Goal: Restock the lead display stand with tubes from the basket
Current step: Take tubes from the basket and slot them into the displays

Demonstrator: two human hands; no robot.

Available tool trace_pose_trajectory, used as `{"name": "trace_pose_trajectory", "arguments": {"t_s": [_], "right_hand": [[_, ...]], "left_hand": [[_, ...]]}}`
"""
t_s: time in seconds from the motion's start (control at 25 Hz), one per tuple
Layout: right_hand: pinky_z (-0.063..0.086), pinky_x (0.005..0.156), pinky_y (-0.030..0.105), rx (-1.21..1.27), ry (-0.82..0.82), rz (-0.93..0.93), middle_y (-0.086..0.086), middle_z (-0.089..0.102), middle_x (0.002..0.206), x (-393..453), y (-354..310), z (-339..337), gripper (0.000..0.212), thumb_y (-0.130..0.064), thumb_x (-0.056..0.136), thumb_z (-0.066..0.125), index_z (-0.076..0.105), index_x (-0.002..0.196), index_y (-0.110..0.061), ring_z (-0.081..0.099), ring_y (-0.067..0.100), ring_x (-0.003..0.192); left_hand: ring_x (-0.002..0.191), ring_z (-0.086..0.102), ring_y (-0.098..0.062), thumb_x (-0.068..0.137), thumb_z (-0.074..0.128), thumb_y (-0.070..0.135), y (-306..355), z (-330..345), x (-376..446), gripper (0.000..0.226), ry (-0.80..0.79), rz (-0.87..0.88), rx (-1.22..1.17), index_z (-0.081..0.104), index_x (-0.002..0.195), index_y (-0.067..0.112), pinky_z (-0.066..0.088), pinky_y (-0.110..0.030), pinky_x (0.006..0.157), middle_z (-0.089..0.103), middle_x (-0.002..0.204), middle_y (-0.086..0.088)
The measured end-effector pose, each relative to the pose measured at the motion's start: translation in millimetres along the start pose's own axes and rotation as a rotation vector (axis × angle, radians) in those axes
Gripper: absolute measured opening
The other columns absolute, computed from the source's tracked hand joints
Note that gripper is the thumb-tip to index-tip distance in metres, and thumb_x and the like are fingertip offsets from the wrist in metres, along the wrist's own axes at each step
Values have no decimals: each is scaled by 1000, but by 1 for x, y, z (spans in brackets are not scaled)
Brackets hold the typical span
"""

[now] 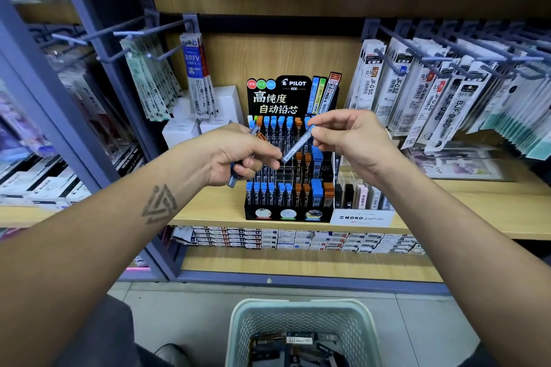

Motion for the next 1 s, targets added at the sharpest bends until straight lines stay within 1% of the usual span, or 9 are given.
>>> {"name": "trace_pose_trajectory", "arguments": {"t_s": [0.12,0.24,0.32,0.44,0.52,0.6,0.68,0.84,1.0], "right_hand": [[57,73,29,-124,92,-57,9,73,81,4,-4,2,18,5,86,70,75,95,-10,68,18,74],[59,72,26,-374,116,-117,8,72,89,10,-6,10,18,2,87,71,73,93,-14,69,18,79],[60,77,29,-494,105,-143,4,72,86,14,-1,19,15,-2,87,73,72,91,-17,71,17,80],[58,79,26,-630,85,-165,-8,71,81,17,9,33,15,-9,88,74,73,88,-24,70,9,78],[57,78,23,-683,99,-187,-10,70,81,18,13,40,12,-12,88,75,74,90,-24,68,6,79],[55,75,19,-708,116,-190,-11,69,80,21,12,41,11,-12,89,74,74,92,-22,67,5,78],[53,75,17,-740,127,-184,-11,68,80,24,11,40,9,-12,89,74,73,92,-21,66,5,78],[56,83,27,-812,89,-168,-8,70,84,27,17,46,7,-15,87,77,75,91,-20,66,9,83],[58,85,34,-852,38,-150,-6,70,86,28,25,52,8,-15,86,77,75,91,-21,66,12,84]], "left_hand": [[38,31,-4,93,57,2,5,-11,6,11,72,-38,-99,56,82,4,24,-14,30,56,66,-9],[47,35,-8,92,44,0,7,-19,5,13,84,-78,-211,49,80,6,30,-17,34,51,71,-9],[52,41,-10,94,37,-4,5,-20,4,14,78,-97,-253,49,89,2,37,-17,39,54,77,-13],[51,53,-13,100,35,-8,4,-20,4,13,90,-71,-287,46,101,-2,49,-19,45,62,89,-22],[53,64,-19,102,34,-8,5,-24,4,11,110,-42,-347,42,108,-4,59,-26,51,65,96,-29],[67,71,-28,104,33,-7,6,-28,3,10,116,-39,-416,41,110,-6,62,-34,59,64,98,-32],[67,72,-31,105,35,-5,6,-31,1,7,104,-49,-449,42,105,-5,62,-35,54,64,98,-34],[49,55,-11,105,39,0,5,-33,4,15,98,-56,-377,47,93,1,44,-15,38,68,82,-24],[39,43,-5,105,42,4,5,-29,5,17,93,-52,-333,50,90,4,32,-13,34,65,74,-14]]}}
Point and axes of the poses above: each hand's wrist, its own x-axis towards the middle knuckle, its own z-axis out of the palm, y = z × x, the point moved 1 cm from there along x, towards the middle knuckle
